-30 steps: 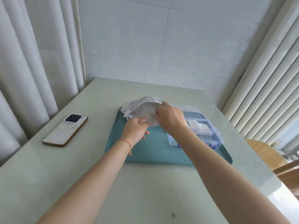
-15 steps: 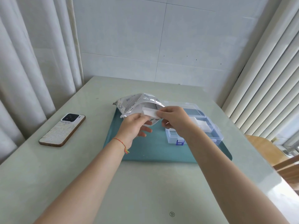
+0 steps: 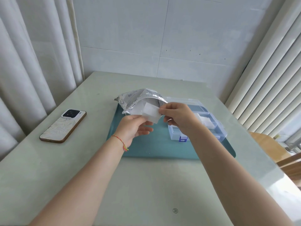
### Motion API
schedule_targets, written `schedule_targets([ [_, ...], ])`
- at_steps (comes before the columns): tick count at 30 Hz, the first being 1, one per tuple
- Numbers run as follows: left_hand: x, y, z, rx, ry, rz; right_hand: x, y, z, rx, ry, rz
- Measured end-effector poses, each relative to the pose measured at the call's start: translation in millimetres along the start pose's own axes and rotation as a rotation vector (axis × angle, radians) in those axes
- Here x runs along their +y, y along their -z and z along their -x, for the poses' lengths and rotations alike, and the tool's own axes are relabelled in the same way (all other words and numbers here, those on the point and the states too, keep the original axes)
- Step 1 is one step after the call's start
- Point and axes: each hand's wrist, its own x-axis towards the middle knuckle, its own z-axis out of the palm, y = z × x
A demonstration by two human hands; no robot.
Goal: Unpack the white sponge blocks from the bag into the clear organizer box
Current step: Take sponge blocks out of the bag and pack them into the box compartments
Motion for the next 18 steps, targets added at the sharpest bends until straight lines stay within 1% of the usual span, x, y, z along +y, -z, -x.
schedule_targets([
  [4, 3.4, -2.9, 3.8, -0.07, 0.022, 0.033, 4.0, -6.1, 1.3, 0.024, 0.002, 0.087],
  [10, 5.6, -0.8, 4.9, -0.074, 0.023, 0.042, 5.0, -7.0, -2.8, 0.045, -0.034, 0.15],
  [18, 6.7, -0.8, 4.5, -0.07, 0.022, 0.077, 3.3, -10.0, -3.4, 0.006, -0.067, 0.056],
])
